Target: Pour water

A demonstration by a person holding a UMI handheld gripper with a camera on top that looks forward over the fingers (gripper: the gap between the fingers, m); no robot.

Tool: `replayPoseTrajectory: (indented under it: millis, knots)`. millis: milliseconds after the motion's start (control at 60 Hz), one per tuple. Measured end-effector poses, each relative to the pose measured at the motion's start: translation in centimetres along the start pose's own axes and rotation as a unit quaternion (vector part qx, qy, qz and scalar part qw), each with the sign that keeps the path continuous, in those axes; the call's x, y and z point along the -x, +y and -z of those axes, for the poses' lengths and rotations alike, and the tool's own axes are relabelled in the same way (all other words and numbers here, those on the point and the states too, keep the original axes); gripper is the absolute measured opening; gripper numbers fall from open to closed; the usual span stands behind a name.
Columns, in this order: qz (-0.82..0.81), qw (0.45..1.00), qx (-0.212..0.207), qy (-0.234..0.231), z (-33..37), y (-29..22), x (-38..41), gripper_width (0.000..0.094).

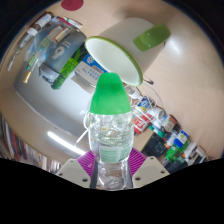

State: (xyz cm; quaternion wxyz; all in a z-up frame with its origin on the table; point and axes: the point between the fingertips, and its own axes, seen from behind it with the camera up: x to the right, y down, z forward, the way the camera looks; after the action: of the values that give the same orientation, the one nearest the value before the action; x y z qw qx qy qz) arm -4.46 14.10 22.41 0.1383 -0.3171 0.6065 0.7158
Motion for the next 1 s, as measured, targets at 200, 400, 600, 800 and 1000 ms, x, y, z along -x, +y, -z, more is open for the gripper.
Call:
replayPoseTrajectory:
  millis: [200,400,600,800,1000]
  knots:
    - [-0.031,0.999,-0.007,-0.027,-0.2,-0.1,1.9,0.0418]
    - [0.1,0.994,0.03,-0.018,0.2,2.0,3.7,0.0419]
    - [0.512,0.857,0.044,-0.035,2.7,7.3,13.9,0.0422]
    - [0.842,0.52,-0.137,-0.035,7.4,1.3,29.0,0.0421]
    - [0.913,0.338,-0.197,0.112,9.6,-17.2,26.3,0.0432]
